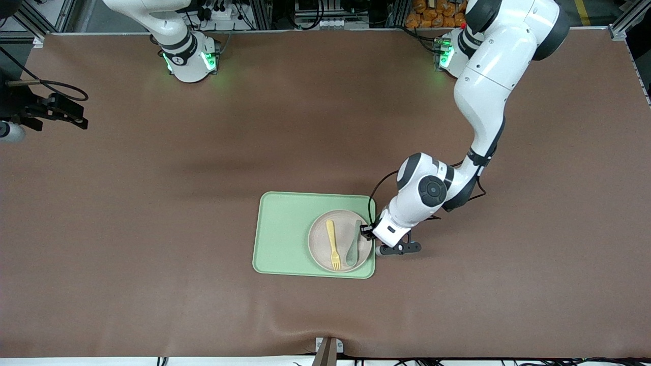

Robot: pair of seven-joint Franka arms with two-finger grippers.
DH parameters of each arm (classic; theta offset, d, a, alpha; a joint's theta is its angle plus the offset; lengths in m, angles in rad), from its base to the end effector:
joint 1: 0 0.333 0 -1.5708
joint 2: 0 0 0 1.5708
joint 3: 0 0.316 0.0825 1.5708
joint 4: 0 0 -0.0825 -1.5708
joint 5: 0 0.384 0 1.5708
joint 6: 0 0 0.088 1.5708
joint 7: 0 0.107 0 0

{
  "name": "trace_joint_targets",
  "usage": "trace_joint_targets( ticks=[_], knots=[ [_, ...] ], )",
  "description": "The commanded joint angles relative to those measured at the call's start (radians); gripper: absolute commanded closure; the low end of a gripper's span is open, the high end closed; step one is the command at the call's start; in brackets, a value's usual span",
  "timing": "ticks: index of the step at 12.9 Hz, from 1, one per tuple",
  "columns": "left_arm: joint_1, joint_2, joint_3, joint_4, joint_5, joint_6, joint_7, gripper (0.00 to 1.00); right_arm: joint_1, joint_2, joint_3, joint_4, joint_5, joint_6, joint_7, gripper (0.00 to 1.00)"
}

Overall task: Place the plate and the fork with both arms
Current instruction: 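Carry the plate onto the green tray and lower it with the left gripper, then open the left gripper and raise it away from the plate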

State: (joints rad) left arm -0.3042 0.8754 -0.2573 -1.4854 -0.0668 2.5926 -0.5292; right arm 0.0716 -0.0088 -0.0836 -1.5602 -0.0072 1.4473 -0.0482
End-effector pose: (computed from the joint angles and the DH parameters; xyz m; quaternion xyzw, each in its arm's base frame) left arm 0.6443 -0.3592 0.1882 0.9834 0.0667 0.0492 0.1615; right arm 0.5384 -0.0075 0.6241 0.9985 0.0178 -0.0521 0.0017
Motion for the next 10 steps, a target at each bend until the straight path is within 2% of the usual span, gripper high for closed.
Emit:
trace_joint_targets(
  ticks=[1, 3, 5, 7, 9, 10],
  knots=[
    [-0.027, -0.012, 0.004, 0.031, -0.004, 0.004, -0.038, 0.00, 0.001, 0.010, -0.001, -0.001, 0.006, 0.010, -0.006, 0.00],
    [-0.015, -0.079, 0.004, 0.030, -0.002, -0.046, -0.040, 0.00, 0.002, 0.012, -0.001, -0.001, 0.006, 0.010, -0.006, 0.00],
    [-0.006, -0.188, 0.021, 0.030, -0.002, -0.193, -0.047, 0.00, 0.002, 0.010, -0.001, -0.001, 0.006, 0.010, -0.007, 0.00],
    [-0.007, -0.310, 0.058, 0.025, 0.054, -0.393, -0.051, 0.00, 0.001, 0.010, -0.001, -0.001, 0.006, 0.010, -0.007, 0.00],
    [-0.001, -0.421, 0.058, 0.027, 0.154, -0.604, -0.045, 0.00, 0.002, 0.012, -0.001, -0.001, 0.006, 0.010, -0.007, 0.00],
    [0.007, -0.471, 0.058, 0.027, 0.163, -0.700, -0.046, 0.00, 0.002, 0.010, -0.001, -0.001, 0.006, 0.010, -0.007, 0.00]
  ],
)
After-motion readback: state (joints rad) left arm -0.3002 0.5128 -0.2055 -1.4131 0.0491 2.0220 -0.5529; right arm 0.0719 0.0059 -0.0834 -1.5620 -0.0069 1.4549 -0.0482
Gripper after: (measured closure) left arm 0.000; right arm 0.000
